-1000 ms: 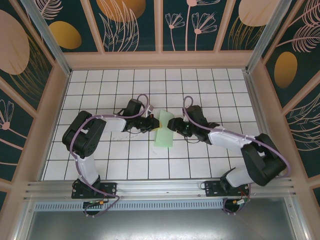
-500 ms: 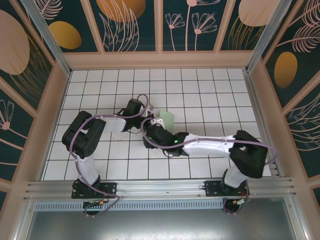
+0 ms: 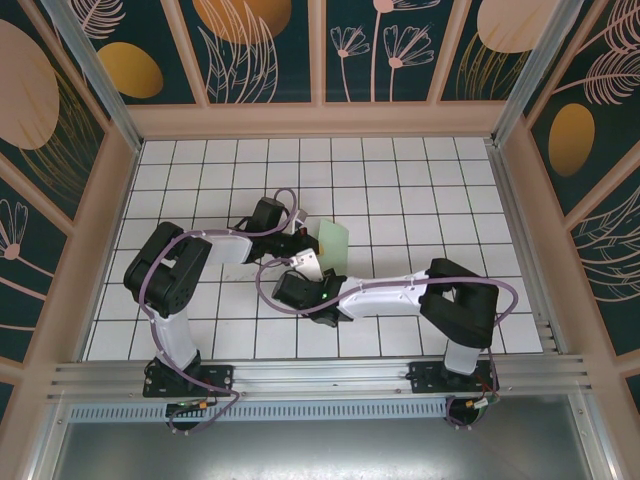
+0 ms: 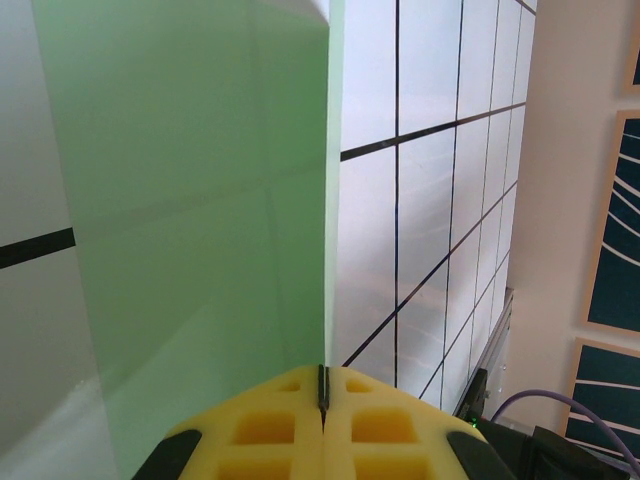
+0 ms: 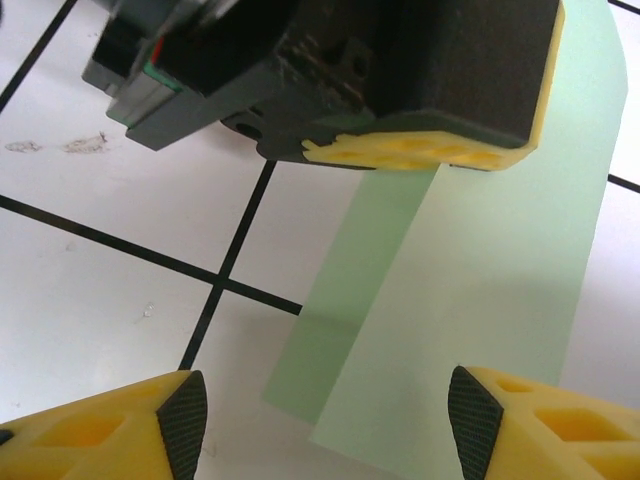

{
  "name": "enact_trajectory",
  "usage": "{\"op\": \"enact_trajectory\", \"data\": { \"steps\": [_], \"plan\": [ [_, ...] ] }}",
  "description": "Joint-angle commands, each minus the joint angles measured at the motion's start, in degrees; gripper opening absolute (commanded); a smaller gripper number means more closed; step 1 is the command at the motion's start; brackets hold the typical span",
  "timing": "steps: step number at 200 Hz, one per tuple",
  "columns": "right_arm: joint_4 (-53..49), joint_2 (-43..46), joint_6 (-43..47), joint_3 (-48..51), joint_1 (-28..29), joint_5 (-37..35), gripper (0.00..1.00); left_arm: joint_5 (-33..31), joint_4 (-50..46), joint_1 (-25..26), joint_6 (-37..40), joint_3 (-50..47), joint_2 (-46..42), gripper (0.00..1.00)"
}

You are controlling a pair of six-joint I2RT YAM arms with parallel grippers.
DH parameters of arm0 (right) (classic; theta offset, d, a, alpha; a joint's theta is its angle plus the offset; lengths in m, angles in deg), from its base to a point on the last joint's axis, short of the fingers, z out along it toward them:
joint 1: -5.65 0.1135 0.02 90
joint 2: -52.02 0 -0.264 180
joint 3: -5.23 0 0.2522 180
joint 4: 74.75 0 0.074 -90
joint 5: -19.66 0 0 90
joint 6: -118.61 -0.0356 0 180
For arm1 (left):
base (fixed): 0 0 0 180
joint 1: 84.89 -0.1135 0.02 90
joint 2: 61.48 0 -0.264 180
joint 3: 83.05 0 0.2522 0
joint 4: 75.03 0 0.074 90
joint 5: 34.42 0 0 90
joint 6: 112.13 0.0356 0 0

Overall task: Fold a paper plane with a square sheet of paper (pick it up from the middle)
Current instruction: Fold the triangle a second time at the center of the table.

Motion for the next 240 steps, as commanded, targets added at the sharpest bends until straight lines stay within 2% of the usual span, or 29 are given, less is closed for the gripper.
{"op": "enact_trajectory", "data": {
  "steps": [1, 23, 55, 73, 121, 138, 160, 168, 193, 219, 240],
  "plan": [
    [-1.37, -0.35, -1.10, 0.53, -0.09, -1.91, 0.67, -0.25, -0.88, 0.09, -0.19, 0.00, -2.13, 0.01],
    [-2.18, -0.68, -1.96, 0.73, -0.27, -2.15, 0.61, -0.15, -0.85, 0.09, -0.10, -0.08, -2.15, 0.01],
    [-3.60, -0.22, -3.06, 1.24, -0.39, -3.09, 0.44, -0.11, -0.93, 0.09, -0.07, -0.09, -2.13, 0.01],
    [-3.66, 0.30, -3.18, 1.66, -0.63, -3.16, 0.40, -0.23, -1.08, 0.08, -0.14, 0.00, -2.25, 0.01],
    [-2.58, 1.80, -2.36, 2.61, -1.25, -2.62, 0.18, -0.22, -1.36, 0.05, -0.14, 0.23, -2.48, 0.03],
    [-1.19, 2.82, -1.69, 3.34, -1.62, -1.38, 0.10, -0.53, -1.53, 0.04, -0.28, 0.31, -3.05, 0.09],
    [1.26, 5.10, -1.05, 5.17, -2.81, 0.87, 0.04, -4.31, -3.53, 0.09, -0.08, 0.45, -5.42, 0.27],
    [3.02, 6.44, -0.41, 6.31, -3.37, 2.65, 0.02, -7.04, -5.14, 0.08, 0.12, 0.44, -6.82, 0.38],
    [10.96, 12.04, 2.45, 11.08, -6.86, 12.97, 0.00, -17.85, -10.30, 0.07, -0.09, -0.88, -13.05, 0.49],
    [19.28, 17.78, 4.05, 17.39, -12.69, 26.82, 0.00, -23.42, -10.39, 0.08, -2.69, -5.17, -19.40, 0.51],
    [25.09, 21.40, 4.53, 21.66, -18.55, 39.10, 0.01, -22.16, -7.16, 0.17, -4.42, -9.78, -23.42, 0.48]
  ]
}}
